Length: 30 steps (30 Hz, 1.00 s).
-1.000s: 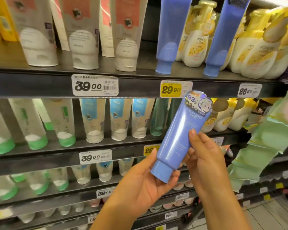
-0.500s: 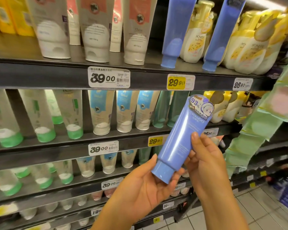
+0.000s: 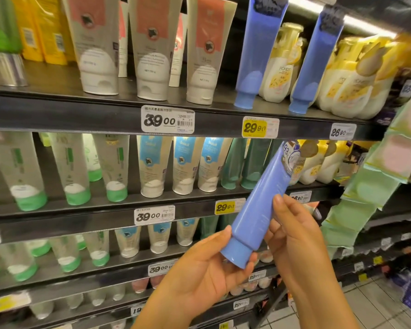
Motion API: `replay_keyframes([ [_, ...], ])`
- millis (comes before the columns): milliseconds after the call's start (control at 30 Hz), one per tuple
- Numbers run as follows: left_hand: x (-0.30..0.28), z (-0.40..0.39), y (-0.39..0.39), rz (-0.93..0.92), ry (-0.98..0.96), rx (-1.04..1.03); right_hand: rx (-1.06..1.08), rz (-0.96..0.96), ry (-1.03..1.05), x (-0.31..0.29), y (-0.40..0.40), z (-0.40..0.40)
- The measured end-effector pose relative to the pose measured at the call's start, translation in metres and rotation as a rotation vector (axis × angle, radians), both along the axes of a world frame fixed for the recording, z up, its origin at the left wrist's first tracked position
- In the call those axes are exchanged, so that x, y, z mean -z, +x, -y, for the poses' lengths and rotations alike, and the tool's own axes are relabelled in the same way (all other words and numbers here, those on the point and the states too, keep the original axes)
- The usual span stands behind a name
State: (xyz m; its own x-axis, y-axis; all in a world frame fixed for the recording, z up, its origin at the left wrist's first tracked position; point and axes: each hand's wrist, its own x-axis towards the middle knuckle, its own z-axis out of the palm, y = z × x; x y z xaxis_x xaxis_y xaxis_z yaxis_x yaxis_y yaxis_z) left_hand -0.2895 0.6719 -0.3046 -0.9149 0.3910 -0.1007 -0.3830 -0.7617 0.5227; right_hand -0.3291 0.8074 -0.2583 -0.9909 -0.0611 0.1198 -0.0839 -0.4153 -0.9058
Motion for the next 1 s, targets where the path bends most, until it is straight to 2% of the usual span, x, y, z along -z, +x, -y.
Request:
replay_keyframes([
  [233, 0.001, 0.001, 0.005, -0.002, -0.089, -0.043, -0.01, 0.004, 0.11, 0.005, 0.005, 0.001],
  [367, -0.003, -0.002, 0.009, 0.006, -0.127, -0.011, 0.023, -0.028, 0.097, 0.005, 0.008, -0.002],
  [600, -0.008, -0.002, 0.012, 0.004, -0.048, 0.102, -0.002, -0.047, 0.039, 0.004, 0.015, -0.005],
  [733, -0.008, 0.001, 0.013, -0.009, -0.116, 0.024, -0.018, -0.033, 0.02, 0.006, 0.015, -0.003],
  [900, -0.008, 0.001, 0.015, 0.001, -0.314, -0.039, -0.009, -0.03, 0.108, 0.007, 0.016, 0.003],
  [1000, -0.009, 0.002, 0.016, 0.012, -0.331, -0.063, 0.003, -0.031, 0.13, 0.006, 0.016, 0.004],
])
